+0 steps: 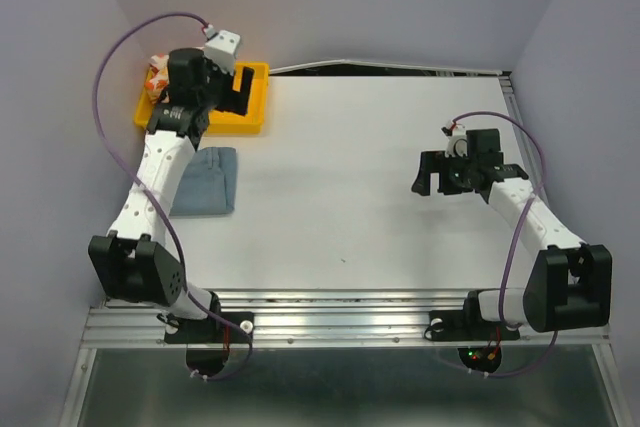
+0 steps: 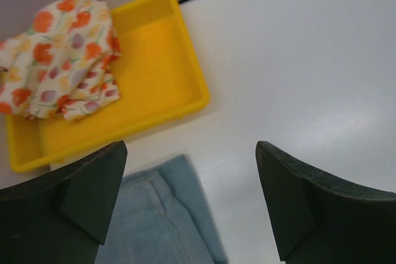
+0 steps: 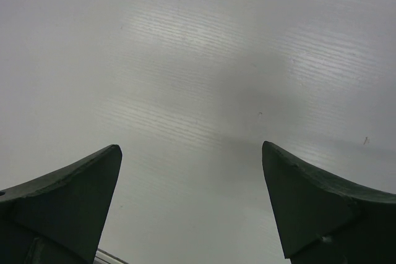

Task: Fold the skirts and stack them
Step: Grab the skirt from the pile

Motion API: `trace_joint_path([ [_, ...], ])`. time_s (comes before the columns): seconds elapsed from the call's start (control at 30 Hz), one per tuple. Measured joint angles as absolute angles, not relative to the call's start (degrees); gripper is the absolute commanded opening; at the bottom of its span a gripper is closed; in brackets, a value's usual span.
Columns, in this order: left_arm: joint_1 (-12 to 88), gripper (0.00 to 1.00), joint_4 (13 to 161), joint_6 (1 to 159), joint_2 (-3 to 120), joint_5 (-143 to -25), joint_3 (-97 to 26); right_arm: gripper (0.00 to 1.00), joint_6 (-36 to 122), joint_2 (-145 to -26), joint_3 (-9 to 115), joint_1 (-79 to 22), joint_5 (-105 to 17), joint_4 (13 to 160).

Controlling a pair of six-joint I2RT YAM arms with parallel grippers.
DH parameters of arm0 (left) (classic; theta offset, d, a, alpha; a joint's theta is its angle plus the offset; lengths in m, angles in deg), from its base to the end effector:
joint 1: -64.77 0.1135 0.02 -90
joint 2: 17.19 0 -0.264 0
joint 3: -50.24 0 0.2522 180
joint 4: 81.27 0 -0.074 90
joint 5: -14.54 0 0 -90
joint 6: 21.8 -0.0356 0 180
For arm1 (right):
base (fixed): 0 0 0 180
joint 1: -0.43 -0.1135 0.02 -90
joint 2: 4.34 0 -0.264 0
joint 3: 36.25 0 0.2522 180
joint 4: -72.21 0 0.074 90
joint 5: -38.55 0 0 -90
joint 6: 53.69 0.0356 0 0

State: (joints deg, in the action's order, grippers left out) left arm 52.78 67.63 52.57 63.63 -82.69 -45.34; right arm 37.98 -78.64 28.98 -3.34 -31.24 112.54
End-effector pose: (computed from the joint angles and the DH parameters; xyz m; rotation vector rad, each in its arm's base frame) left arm 0.3186 -0.0722 0.4076 0.5272 1.7777 -0.0729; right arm 0.2661 0.0299 0.2463 -0.2031 2.4077 0.4715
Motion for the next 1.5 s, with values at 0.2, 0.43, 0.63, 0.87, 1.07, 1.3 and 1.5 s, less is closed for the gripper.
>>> trace_joint_path([
  [0.2, 65.66, 0.97, 66.91, 52.92, 79.89, -84.37, -64.16, 1.0, 37.94, -80.24, 28.98, -3.34, -31.22, 112.54],
  [0.43, 73.2, 0.97, 66.19, 52.87, 100.26, -87.23, -77.91, 1.0, 37.7, -82.77, 28.98, -3.34, -31.22, 112.54],
  [0.63, 74.84, 0.98, 67.94, 52.59, 114.23, -84.79, -85.82, 1.0, 37.59, -85.77, 28.98, -3.34, -31.04, 112.54],
  [0.87, 74.6, 0.98, 73.68, 50.27, 125.83, -79.15, -91.98, 1.0, 37.59, -88.72, 29.0, -3.34, -31.11, 112.58],
  [1.07, 74.6, 0.73, 77.16, 48.43, 130.84, -74.95, -93.84, 1.0, 37.59, -89.22, 29.0, -3.34, -31.46, 112.58],
  [1.3, 75.14, 0.0, 80.2, 48.52, 131.06, -76.28, -94.49, 1.0, 37.59, -89.22, 29.0, -3.34, -31.5, 112.69],
  [1.5, 75.54, 0.0, 79.8, 50.42, 127.98, -81.81, -94.28, 1.0, 37.59, -89.07, 29.0, -3.34, -31.3, 112.78],
])
